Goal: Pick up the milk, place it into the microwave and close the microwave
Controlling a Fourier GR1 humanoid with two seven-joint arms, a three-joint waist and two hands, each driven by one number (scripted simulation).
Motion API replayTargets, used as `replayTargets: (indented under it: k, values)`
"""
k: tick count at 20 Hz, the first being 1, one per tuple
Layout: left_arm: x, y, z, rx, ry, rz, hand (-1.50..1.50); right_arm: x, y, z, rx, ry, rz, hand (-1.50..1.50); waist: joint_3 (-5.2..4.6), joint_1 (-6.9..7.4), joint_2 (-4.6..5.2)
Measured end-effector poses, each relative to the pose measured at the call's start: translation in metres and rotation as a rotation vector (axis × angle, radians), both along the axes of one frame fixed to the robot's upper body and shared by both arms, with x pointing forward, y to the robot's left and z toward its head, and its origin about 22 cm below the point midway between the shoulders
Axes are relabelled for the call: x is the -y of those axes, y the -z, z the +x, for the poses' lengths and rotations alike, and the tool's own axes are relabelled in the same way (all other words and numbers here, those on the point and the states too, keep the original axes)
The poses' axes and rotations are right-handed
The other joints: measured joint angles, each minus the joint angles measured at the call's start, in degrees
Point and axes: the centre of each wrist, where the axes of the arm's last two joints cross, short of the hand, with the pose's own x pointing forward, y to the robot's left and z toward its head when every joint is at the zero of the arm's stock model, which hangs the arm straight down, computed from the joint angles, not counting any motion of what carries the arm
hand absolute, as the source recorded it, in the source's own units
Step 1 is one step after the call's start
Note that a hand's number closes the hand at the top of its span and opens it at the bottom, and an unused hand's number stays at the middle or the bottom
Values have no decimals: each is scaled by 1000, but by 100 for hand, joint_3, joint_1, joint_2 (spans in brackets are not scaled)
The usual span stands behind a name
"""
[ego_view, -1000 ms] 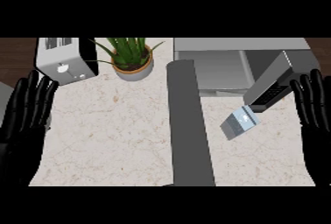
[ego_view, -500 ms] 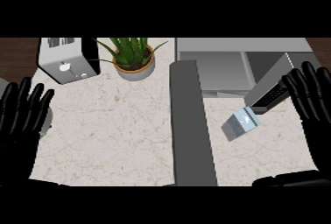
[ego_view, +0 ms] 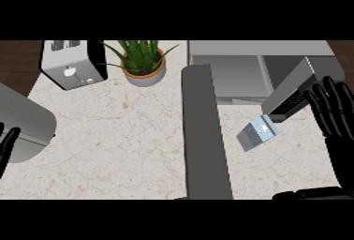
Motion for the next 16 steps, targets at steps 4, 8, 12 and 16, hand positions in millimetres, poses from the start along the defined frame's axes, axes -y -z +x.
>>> replayTargets:
  k: [4,8,12,16]
  values:
    - [-4,2,-22,1,2,-3,-150,0,14,4,-25,29,-26,-150,0,12,0]
    - [-14,2,-35,-15,-14,8,-150,6,37,14,-71,80,-28,-150,1,23,2]
    - [-21,5,-44,-29,-23,20,-150,14,66,23,-109,137,-50,-150,1,38,3]
    - [-28,3,-48,-43,-36,25,-150,28,97,30,-145,188,-69,-150,4,39,7]
